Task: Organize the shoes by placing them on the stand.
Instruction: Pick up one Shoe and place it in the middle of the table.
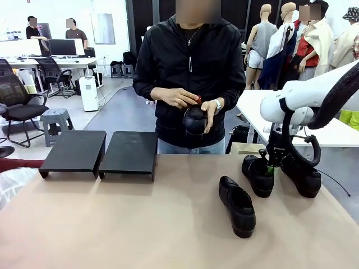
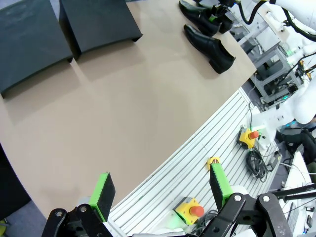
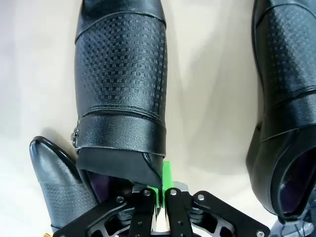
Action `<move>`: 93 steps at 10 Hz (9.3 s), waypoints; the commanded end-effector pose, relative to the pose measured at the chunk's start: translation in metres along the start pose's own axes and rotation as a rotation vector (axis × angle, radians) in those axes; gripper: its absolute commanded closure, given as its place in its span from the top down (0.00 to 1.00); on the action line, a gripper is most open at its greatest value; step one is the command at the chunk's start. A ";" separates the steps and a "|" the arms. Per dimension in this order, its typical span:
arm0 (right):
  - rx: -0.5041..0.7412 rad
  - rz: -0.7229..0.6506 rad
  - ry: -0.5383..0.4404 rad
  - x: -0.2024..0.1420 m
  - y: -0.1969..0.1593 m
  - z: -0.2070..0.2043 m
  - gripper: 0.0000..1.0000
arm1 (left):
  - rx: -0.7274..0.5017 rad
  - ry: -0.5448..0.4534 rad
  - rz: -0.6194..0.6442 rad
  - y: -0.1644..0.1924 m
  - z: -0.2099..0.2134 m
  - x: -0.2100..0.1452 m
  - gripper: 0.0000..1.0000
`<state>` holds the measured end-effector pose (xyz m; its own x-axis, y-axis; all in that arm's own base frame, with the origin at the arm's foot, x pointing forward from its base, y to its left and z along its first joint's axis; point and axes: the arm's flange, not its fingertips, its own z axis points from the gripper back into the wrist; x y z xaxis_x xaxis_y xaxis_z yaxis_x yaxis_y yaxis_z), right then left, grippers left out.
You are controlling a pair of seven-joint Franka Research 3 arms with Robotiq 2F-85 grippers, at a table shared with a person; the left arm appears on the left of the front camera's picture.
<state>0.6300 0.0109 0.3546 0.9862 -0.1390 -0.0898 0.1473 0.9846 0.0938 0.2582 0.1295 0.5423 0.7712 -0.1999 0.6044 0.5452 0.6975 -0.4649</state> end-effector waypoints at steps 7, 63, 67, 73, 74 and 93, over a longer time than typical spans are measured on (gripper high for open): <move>0.148 0.102 -0.034 -0.194 -0.059 0.184 0.00 | -0.014 -0.009 -0.017 0.000 0.000 0.001 1.00; 0.267 0.391 -0.153 -0.380 0.326 0.020 1.00 | -0.014 -0.009 -0.017 0.000 0.000 0.001 1.00; 0.226 0.511 -0.104 -0.402 0.350 0.015 1.00 | -0.014 -0.009 -0.017 0.000 0.000 0.001 1.00; 0.169 0.630 -0.109 -0.433 0.368 0.002 1.00 | -0.014 -0.009 -0.017 0.000 0.000 0.001 1.00; 0.166 0.627 -0.105 -0.431 0.359 0.012 1.00 | -0.014 -0.009 -0.017 0.000 0.000 0.001 1.00; 0.567 0.092 -0.102 -0.323 -0.207 0.177 1.00 | -0.014 -0.009 -0.017 0.000 0.000 0.001 1.00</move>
<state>0.2942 -0.1665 0.5371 0.9944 -0.0952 0.0453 0.0467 0.7827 0.6206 0.2589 0.1294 0.5424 0.7728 -0.2051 0.6006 0.5442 0.7011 -0.4608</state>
